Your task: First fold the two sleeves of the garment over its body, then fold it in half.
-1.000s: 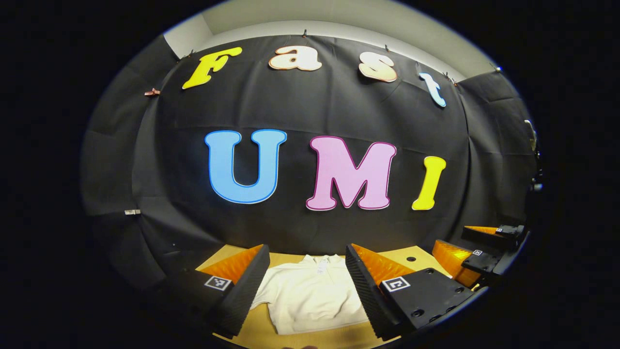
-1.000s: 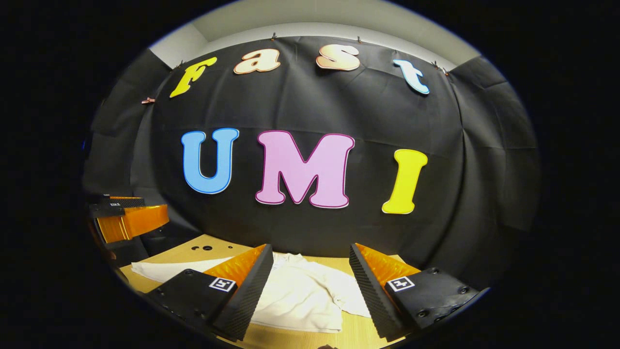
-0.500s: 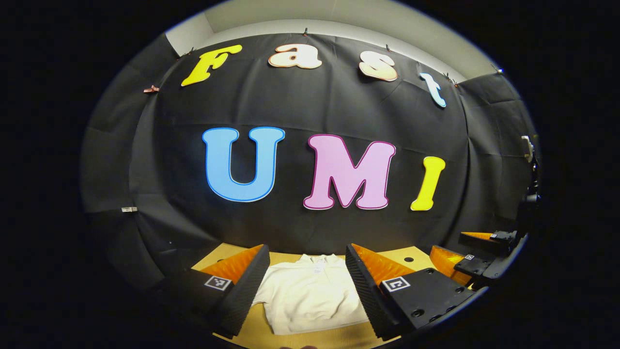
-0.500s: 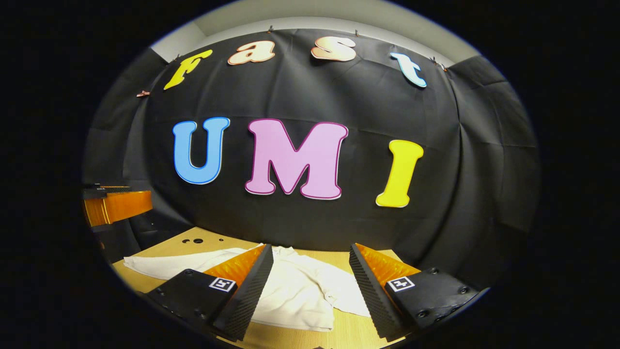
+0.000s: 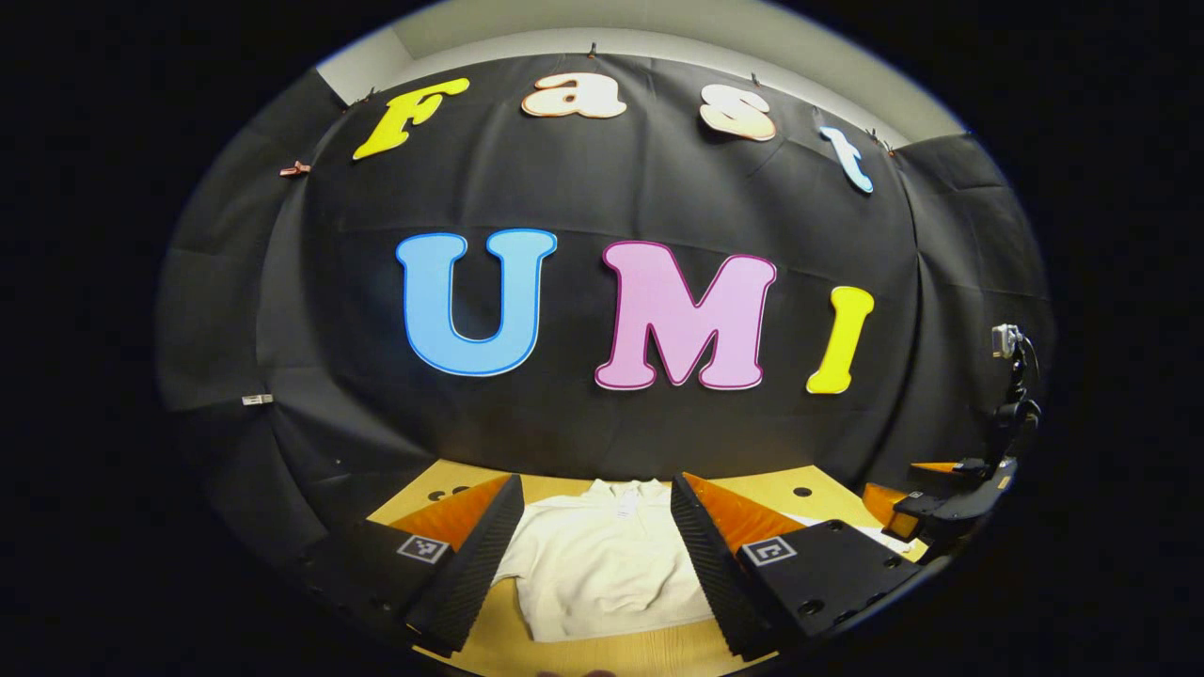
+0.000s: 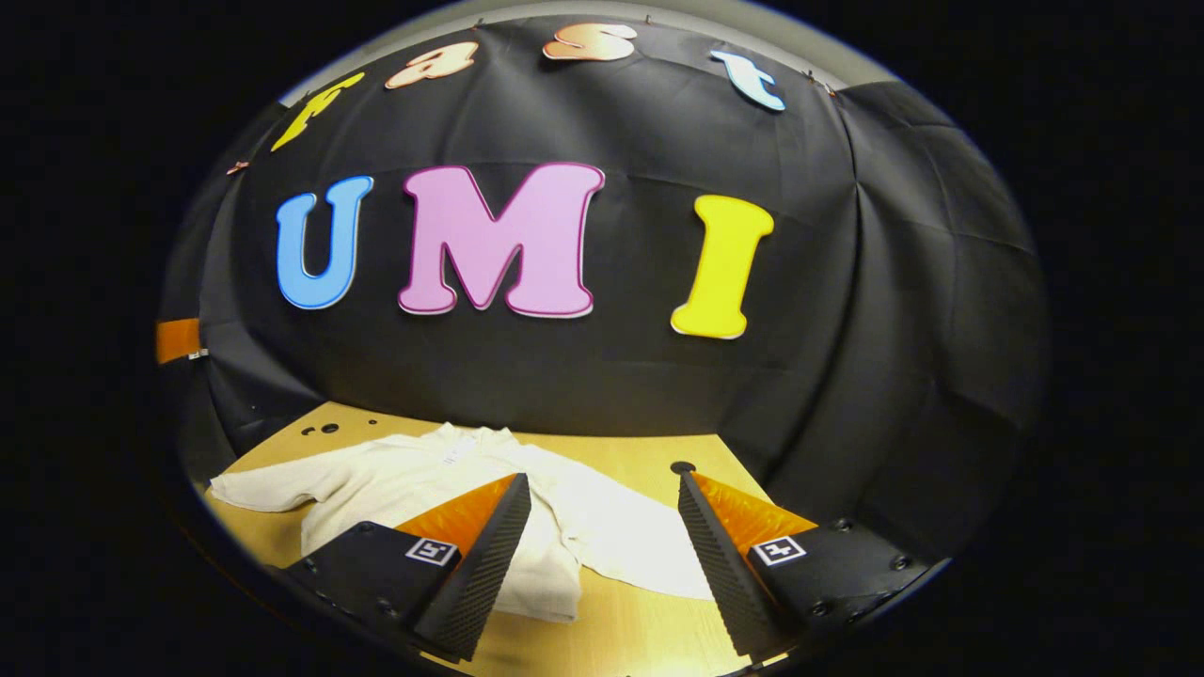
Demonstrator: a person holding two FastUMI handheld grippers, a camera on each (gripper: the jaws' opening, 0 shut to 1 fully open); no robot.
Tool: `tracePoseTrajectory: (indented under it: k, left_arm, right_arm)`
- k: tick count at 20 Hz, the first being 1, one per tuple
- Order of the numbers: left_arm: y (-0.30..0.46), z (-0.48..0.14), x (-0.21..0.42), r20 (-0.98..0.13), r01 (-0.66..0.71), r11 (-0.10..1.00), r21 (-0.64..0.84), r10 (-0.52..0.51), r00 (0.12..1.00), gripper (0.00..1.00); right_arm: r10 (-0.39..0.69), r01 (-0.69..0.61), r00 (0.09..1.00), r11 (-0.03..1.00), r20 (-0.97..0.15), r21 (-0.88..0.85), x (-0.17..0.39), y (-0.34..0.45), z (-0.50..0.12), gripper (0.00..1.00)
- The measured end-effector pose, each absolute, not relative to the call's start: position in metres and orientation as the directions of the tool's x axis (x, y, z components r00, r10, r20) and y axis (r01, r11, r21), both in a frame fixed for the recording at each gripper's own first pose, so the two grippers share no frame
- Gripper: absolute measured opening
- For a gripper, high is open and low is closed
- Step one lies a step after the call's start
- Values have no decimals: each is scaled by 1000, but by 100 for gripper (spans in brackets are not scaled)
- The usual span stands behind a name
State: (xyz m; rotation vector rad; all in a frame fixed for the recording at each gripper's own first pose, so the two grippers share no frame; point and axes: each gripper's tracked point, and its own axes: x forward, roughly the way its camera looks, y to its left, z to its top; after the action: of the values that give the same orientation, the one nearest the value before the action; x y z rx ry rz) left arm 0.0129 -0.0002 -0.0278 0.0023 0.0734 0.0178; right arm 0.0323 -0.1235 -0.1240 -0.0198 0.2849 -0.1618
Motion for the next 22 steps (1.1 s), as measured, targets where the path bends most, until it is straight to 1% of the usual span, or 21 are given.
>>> tracePoseTrajectory:
  k: [4,7,10,15,19,22]
  left_arm:
    - [-2,-49,14,-119,-33,999,28,36,992,97]
    - [-3,-63,16,-154,-48,998,28,52,987,97]
    - [-5,-71,22,-184,-61,998,29,65,981,97]
    - [-10,-78,32,-200,-80,996,43,87,976,97]
    - [-19,-89,37,-231,-77,997,33,82,970,97]
    - [-21,-99,39,-269,-92,996,22,94,959,97]
  right_arm:
    - [-220,222,906,974,-362,-37,29,-167,-165,98]
    - [-253,268,854,963,-454,-33,21,-193,-206,98]
    - [-289,322,805,946,-519,-28,18,-222,-243,97]
    - [-359,404,713,912,-603,-66,5,-278,-290,98]
    - [-400,449,661,889,-635,-93,3,-316,-313,98]
    - [-440,471,598,869,-670,-150,-11,-347,-333,98]
